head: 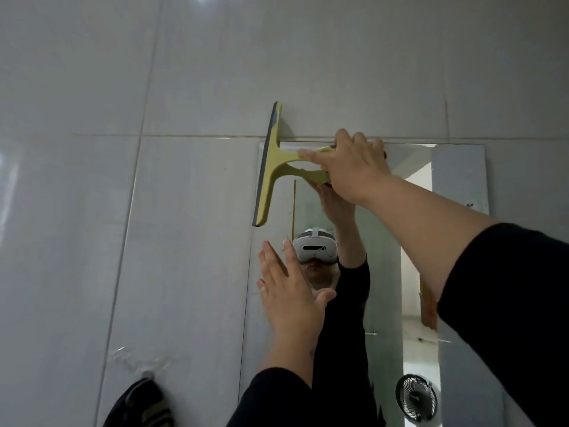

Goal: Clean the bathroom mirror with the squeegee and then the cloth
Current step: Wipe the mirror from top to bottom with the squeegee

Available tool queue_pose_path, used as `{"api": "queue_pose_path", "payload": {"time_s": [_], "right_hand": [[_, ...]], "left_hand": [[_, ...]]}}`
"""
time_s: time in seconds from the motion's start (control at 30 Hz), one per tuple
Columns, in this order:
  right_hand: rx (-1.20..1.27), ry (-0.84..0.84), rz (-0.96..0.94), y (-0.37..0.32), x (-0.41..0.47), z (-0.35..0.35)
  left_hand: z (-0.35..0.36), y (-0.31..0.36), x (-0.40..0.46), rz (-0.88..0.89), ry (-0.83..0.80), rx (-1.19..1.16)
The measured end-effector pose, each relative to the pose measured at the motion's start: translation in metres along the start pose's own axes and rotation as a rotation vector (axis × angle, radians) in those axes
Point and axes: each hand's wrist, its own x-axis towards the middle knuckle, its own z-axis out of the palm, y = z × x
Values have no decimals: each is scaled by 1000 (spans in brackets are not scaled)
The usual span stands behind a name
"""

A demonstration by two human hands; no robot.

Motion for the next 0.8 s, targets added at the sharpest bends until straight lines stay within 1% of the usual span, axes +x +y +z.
{"api": "queue_pose_path", "payload": {"time_s": [0.3,0.6,0.8], "right_hand": [[6,-31,103,39,-27,-4],[76,-117,288,93,-67,-2],[103,-78,364,112,-94,4]], "left_hand": [[-1,0,1,12,-21,-14],[1,-2,2,32,-5,29],[3,-2,3,36,20,32]]}}
